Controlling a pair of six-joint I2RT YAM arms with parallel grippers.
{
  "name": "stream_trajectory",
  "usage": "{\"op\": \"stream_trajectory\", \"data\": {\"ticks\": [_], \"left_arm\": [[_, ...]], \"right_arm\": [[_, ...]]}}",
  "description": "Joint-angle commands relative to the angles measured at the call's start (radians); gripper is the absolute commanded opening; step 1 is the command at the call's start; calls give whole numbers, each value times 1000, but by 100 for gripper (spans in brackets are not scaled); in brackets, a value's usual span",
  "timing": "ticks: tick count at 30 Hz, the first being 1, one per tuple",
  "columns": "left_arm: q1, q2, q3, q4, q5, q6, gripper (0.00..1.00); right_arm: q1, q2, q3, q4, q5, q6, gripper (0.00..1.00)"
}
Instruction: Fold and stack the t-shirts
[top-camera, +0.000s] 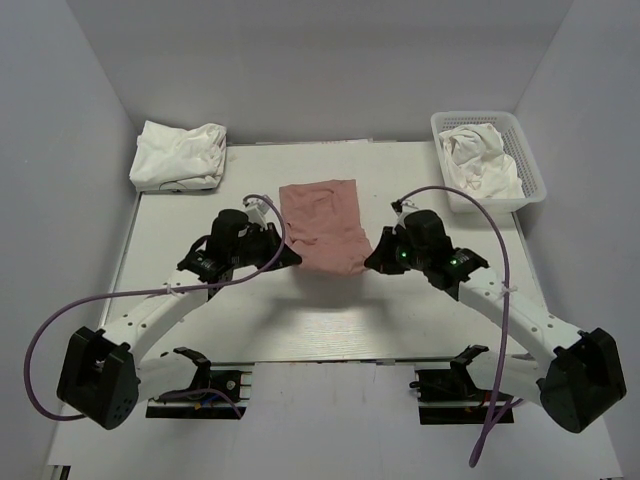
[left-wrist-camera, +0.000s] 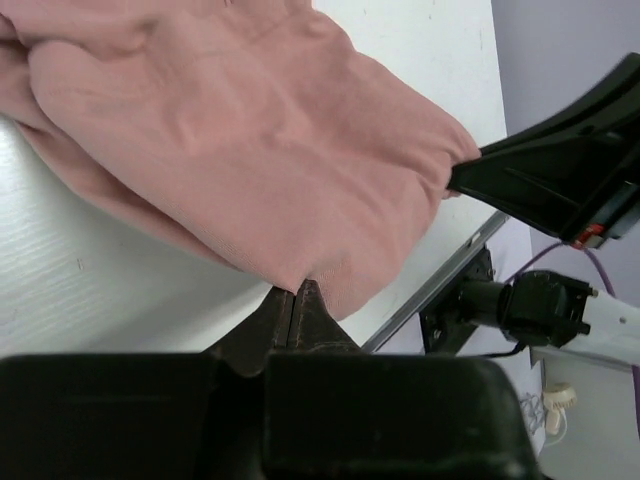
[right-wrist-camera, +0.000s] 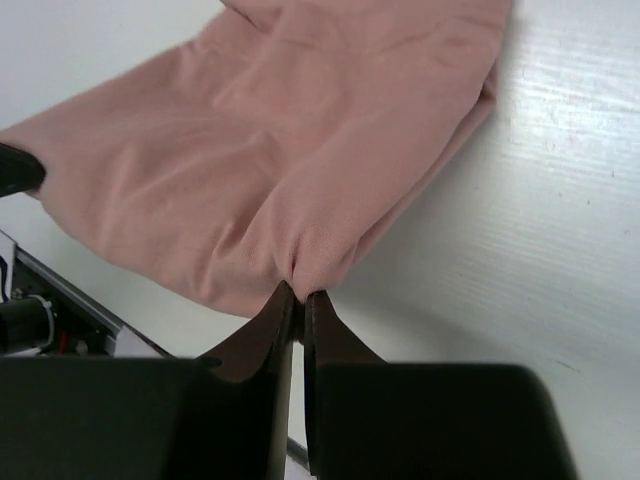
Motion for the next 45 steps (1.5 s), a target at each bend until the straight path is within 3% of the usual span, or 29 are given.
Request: {"op": "stream_trajectory", "data": {"ticks": [1,7,14,20,28,34,35,36,37,38,39,40,41,45], "left_arm": [[-3,-14,83,-26,-80,-16,0],[25,79,266,-123,-346,-28,0],[34,245,445,-155,-470,-17,0],[86,471,623,-178,-534,-8,0],[160,737,834,-158,-461,21,0],[181,980,1041,-170,-393,30,0],[190,1007,1106,-180,-375,30,0],[190,1030,1139,-189,-374,39,0],[199,1048,1204,-204,-374,39,0],[199,1077,1232,-242,-374,39,8],[199,1078,1254,-255,-390,39,24],[199,1078,1277,-270,-407,39,64],[199,1078,1277,-281,-419,39,99],[199,978,1191,-243,-430,39,100]], "right_arm": [[-7,11,109,-34,14,-16,0],[-19,161,323,-49,111,-7,0],[-76,387,562,-70,153,-11,0],[-143,623,776,-101,67,-36,0],[-206,945,1107,-210,-39,-66,0],[-248,1139,1265,-147,-70,-10,0],[-252,1186,1313,-137,-70,-1,3],[-259,1200,1324,-114,-82,1,17],[-260,1211,1337,-98,-90,-8,23],[-262,1231,1356,-88,-110,-8,34],[-266,1235,1367,-75,-123,-26,67],[-266,1232,1373,-45,-134,-34,90],[-266,1229,1376,-43,-148,-40,90],[-263,1136,1343,-70,-130,-95,90]]}}
